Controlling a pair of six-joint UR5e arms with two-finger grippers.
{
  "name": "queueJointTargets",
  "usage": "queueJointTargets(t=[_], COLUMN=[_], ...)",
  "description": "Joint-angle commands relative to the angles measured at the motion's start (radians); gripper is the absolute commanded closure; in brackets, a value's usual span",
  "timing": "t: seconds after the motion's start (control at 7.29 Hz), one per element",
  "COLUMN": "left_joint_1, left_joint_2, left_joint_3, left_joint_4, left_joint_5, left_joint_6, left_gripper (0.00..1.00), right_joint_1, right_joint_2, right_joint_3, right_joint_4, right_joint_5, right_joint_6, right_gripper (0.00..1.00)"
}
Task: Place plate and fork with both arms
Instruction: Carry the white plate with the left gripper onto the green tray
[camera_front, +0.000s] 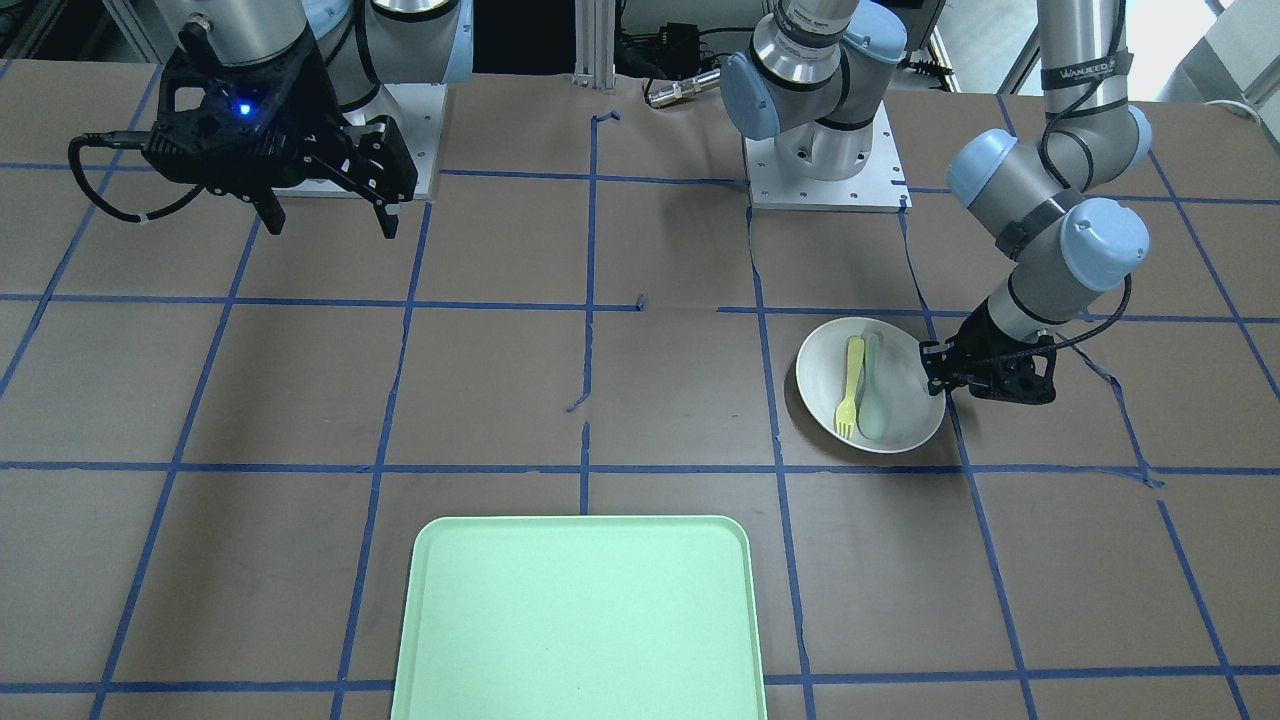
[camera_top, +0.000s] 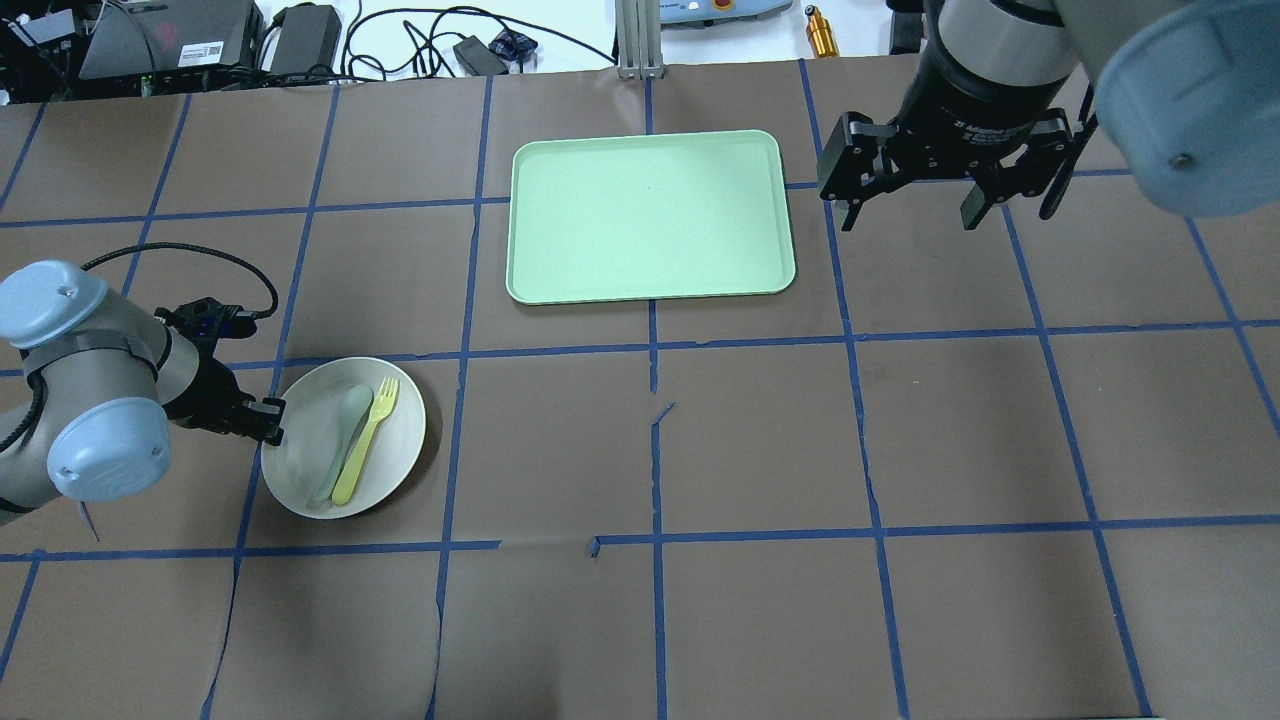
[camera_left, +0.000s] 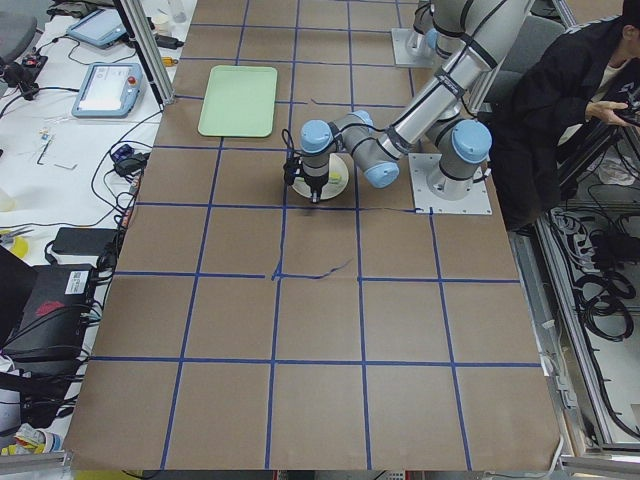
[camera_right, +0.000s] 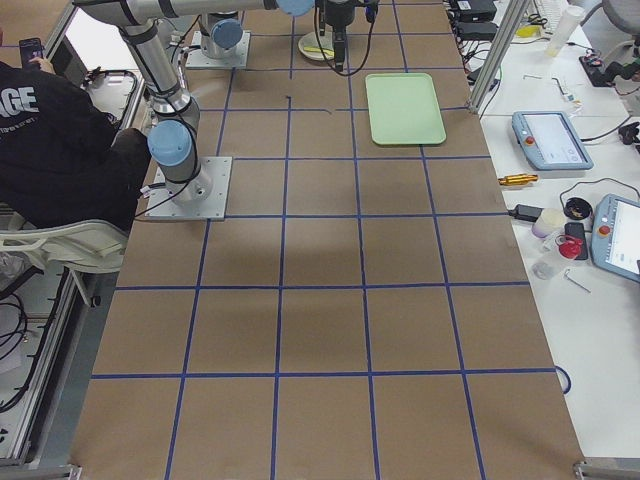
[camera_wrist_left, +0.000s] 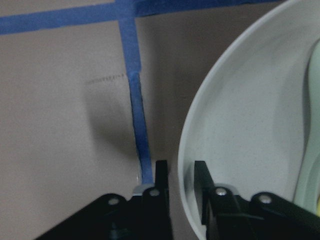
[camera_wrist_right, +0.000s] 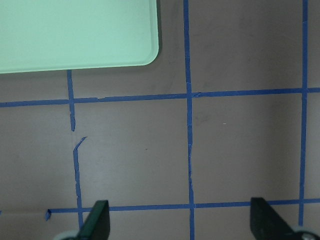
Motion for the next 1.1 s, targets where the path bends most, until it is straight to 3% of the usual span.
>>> queueJointTargets(t=[0.0, 0.14, 0.27, 0.41, 0.55, 0.82, 0.96], left_joint_1=[-0.006, -0.02, -0.047, -0.146, -0.257, -0.418, -0.486], left_joint_2=[0.014, 0.004, -0.018, -0.054, -0.118, -0.334, -0.434], left_joint_3=[0.093, 0.212, 0.306, 0.34, 0.41, 0.673, 0.792], left_joint_4=[-0.156, -0.347, -0.442, -0.432, -0.353, -0.319, -0.311], left_joint_5=[-0.096, -0.244, -0.358, -0.415, -0.432, -0.419, -0.337], left_joint_6=[-0.003, -0.038, -0.118, -0.196, -0.344, -0.516, -0.614], left_gripper=[1.0, 1.0, 1.0, 1.0, 1.0, 1.0, 1.0], right_joint_1=[0.0, 0.0, 0.0, 0.0, 0.0, 0.0, 0.0], right_joint_2=[0.002, 0.002, 0.002, 0.002, 0.002, 0.002, 0.002], right_joint_3=[0.0, 0.0, 0.0, 0.0, 0.0, 0.0, 0.0], right_joint_4=[-0.002, -0.002, -0.002, -0.002, -0.002, 0.0, 0.0], right_joint_5=[-0.001, -0.001, 0.001, 0.001, 0.001, -0.001, 0.001], right_joint_6=[0.0, 0.0, 0.0, 0.0, 0.0, 0.0, 0.0], right_gripper=[0.0, 0.0, 0.0, 0.0, 0.0, 0.0, 0.0])
